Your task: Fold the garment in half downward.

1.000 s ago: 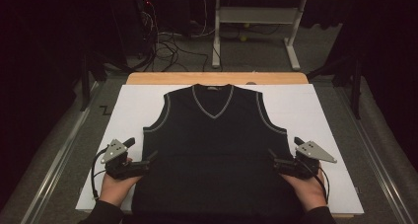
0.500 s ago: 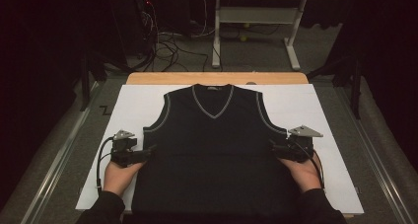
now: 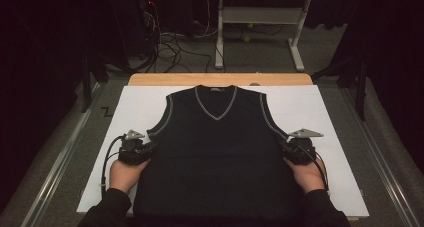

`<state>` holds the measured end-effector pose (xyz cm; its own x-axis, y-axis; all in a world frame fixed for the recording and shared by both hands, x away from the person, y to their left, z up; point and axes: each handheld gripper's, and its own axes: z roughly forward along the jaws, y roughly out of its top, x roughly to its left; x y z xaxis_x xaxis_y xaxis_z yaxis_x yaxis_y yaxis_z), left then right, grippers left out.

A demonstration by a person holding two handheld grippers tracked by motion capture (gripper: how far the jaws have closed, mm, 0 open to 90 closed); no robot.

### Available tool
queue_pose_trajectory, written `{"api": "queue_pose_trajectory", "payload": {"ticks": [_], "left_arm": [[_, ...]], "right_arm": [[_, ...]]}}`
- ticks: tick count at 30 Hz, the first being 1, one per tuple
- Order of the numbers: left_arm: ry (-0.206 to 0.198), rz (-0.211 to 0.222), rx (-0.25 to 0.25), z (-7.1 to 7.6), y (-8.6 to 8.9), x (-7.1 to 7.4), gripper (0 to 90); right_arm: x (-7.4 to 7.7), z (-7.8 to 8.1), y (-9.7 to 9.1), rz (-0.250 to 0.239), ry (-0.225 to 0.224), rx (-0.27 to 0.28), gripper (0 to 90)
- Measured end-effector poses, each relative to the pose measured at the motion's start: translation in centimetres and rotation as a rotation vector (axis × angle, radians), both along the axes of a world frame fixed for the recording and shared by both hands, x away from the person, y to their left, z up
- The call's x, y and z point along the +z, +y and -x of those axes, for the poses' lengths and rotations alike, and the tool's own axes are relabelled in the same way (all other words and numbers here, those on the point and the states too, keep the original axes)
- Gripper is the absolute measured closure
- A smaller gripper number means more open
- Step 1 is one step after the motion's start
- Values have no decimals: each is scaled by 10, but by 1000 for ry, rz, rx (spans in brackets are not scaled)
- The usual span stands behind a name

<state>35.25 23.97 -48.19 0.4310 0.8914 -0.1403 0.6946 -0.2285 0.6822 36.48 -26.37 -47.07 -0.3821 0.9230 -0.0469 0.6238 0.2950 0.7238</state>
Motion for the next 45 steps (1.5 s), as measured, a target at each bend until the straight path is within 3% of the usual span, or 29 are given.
{"api": "queue_pose_trajectory", "payload": {"ticks": [8, 10, 15, 20, 27, 38, 45], "left_arm": [[-30, 14, -10, 3, 3, 3, 777], [-31, 51, -13, 7, 8, 5, 776], [-31, 82, -28, 14, 14, 9, 778], [-72, 121, -37, 26, 17, 21, 788], [-121, 170, -57, 46, 26, 38, 794], [-124, 151, -100, 82, 30, 42, 805], [-66, 146, -133, 106, 31, 31, 806]], "right_arm": [[4, 10, -6, -38, -59, 4, 852], [7, 17, -6, -39, -89, 18, 851], [8, 34, -9, -35, -106, 34, 851], [13, 43, -15, -54, -128, 42, 851], [32, 67, -23, -104, -201, 58, 851], [36, 98, -27, -113, -211, 94, 851], [31, 124, -31, -105, -182, 122, 850]]}}
